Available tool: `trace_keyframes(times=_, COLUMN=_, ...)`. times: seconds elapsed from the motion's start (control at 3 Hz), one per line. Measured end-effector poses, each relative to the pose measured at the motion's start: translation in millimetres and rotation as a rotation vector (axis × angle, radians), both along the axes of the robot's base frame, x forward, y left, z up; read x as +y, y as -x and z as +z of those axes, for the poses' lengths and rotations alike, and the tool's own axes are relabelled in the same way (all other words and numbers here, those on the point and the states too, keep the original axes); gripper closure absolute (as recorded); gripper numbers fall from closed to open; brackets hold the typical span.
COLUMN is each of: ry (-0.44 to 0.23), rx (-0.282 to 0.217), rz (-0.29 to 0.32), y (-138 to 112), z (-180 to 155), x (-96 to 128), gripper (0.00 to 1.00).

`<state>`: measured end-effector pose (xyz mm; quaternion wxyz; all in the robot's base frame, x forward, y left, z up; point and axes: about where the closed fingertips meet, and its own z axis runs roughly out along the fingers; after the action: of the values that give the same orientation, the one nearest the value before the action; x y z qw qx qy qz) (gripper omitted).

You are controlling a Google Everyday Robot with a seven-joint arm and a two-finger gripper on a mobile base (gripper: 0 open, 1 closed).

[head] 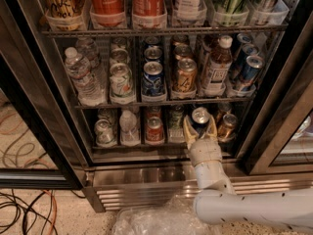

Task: Pick pepsi can from bottom shelf of fridge

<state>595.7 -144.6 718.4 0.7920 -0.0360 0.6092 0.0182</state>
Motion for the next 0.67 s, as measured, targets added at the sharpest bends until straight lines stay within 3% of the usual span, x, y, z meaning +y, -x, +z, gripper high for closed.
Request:
trace_keyframes(times=0.33, ry=0.007, rx=0.11, rz=0.136, y=25.2, z=-2.6, x=9.1, gripper=1.0)
trace_keyframes(times=0.67, ry=0.003, rx=0.213, rz=0.198, y=49.0, z=-12.0, x=18.7, gripper=1.0)
